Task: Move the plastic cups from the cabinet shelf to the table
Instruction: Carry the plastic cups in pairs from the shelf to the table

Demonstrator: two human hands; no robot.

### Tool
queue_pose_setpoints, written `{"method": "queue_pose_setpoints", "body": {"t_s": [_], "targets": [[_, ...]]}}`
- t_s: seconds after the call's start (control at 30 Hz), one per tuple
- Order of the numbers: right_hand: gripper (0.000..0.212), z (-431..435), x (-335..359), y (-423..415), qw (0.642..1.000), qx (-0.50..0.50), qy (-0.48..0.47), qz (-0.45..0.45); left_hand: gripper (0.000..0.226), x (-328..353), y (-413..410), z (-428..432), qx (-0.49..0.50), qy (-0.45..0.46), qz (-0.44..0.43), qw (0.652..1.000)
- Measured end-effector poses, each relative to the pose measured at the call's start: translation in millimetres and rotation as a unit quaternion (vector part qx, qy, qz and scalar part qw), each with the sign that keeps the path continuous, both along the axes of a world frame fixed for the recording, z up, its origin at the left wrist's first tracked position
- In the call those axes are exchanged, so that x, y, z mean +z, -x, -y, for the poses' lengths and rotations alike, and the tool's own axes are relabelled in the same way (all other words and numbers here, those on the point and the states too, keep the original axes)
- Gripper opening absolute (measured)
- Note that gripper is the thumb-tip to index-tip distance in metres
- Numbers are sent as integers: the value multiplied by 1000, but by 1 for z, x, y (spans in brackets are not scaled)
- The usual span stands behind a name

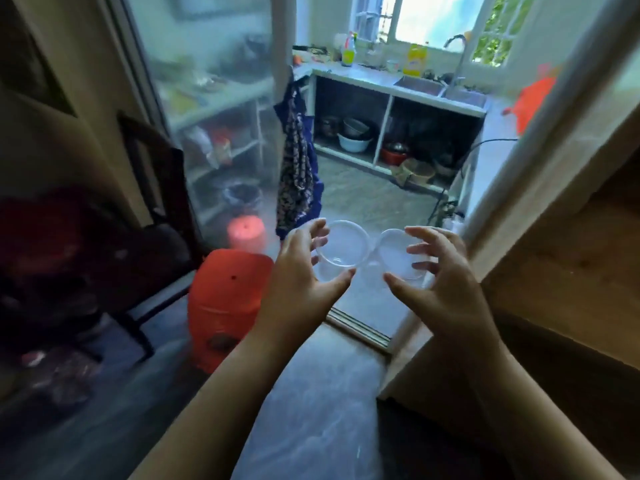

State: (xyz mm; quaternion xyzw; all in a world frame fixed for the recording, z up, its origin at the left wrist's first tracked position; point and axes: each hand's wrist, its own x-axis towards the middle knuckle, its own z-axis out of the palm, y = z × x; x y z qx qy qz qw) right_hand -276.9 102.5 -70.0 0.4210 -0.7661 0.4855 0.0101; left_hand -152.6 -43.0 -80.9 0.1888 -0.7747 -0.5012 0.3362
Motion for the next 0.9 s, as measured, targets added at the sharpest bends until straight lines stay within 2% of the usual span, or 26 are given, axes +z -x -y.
{"method": "queue_pose_setpoints", "body": {"t_s": [0.1,0.3,0.5,0.67,0.9], "targets": [[59,63,3,-47,998,67,20,3,66,1,-66,45,85,22,3,996],[62,163,-1,-128,981,189,36,23,71,3,-180,102,213,-20,-23,977],[65,260,-17,-204,949,309,8,57,68,-8,-283,149,344,-29,-9,938],[68,337,-38,-252,922,385,-10,36,74,-29,-339,195,424,-57,-3,904],[70,475,-58,-294,895,443,-23,40,71,-48,-380,309,490,-26,28,871]]}}
